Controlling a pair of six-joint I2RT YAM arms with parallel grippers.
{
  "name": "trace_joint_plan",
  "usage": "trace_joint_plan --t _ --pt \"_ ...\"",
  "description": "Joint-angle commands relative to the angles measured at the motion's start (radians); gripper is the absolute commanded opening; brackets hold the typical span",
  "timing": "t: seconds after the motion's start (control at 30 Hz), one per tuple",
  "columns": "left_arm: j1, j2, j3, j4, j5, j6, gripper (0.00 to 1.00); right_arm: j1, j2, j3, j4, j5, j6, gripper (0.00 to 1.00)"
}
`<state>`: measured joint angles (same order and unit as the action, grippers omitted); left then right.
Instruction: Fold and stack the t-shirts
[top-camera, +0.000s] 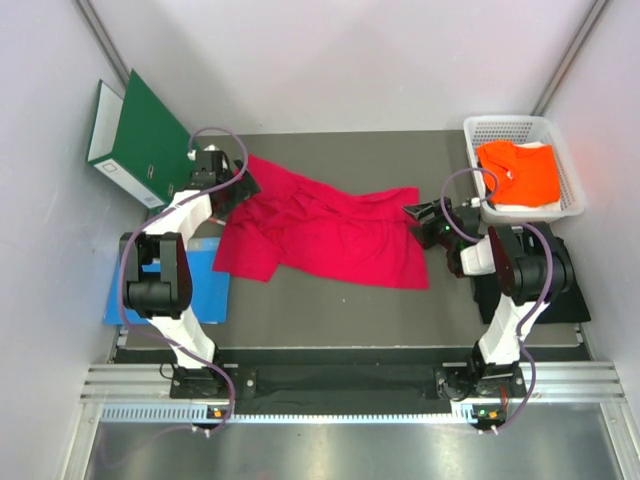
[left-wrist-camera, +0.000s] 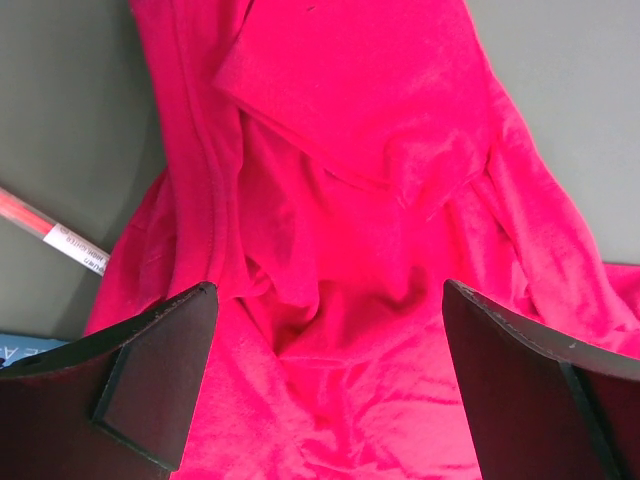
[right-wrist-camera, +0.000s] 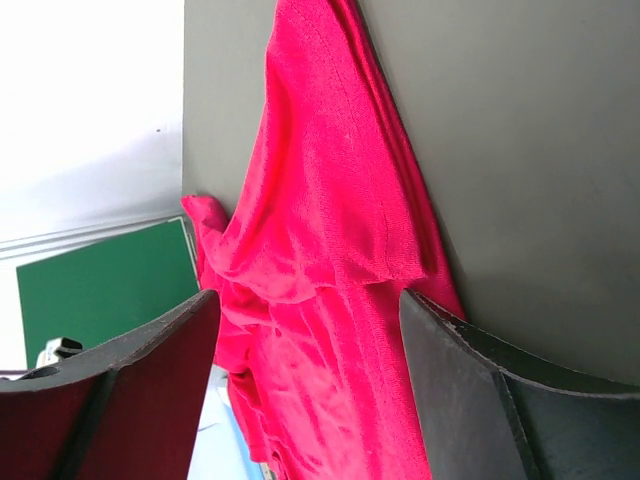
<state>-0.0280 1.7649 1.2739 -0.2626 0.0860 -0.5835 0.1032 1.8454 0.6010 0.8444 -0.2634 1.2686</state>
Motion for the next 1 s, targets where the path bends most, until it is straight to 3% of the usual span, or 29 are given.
trace_joint_plan --t 0.0,0.3,0.53,0.6,0.73,0.83,0.9,0.97 --pt "-0.001 -0.038 -0.016 0.019 0.001 0.011 0.98 0.012 0.032 0.011 -0.039 0.01 -0.006 0.73" --pt "-0.001 -0.036 -0.016 0.013 -0.009 0.019 0.97 0.01 0.106 0.112 -0.039 0.035 -0.012 0.73" --pt "-0.001 -0.039 -0.019 0.008 -0.019 0.024 0.97 0.01 0.032 0.135 -0.097 0.082 -0.061 0.7" --pt "-0.001 -0.039 -0.021 0.01 -0.015 0.022 0.97 0.009 0.018 0.137 -0.108 0.098 -0.075 0.63" --pt "-0.001 -0.039 -0.022 0.014 -0.006 0.019 0.96 0.01 0.04 0.157 -0.122 0.112 -0.078 0.29" --pt "-0.001 -0.039 -0.022 0.013 -0.006 0.025 0.95 0.01 0.083 0.186 -0.119 0.108 -0.08 0.21" --pt "-0.001 -0.044 -0.021 0.006 -0.008 0.03 0.95 0.012 0.101 0.2 -0.113 0.107 -0.086 0.07" --pt "-0.001 -0.056 -0.022 0.005 -0.012 0.034 0.95 0.012 0.098 0.198 -0.102 0.105 -0.098 0.0"
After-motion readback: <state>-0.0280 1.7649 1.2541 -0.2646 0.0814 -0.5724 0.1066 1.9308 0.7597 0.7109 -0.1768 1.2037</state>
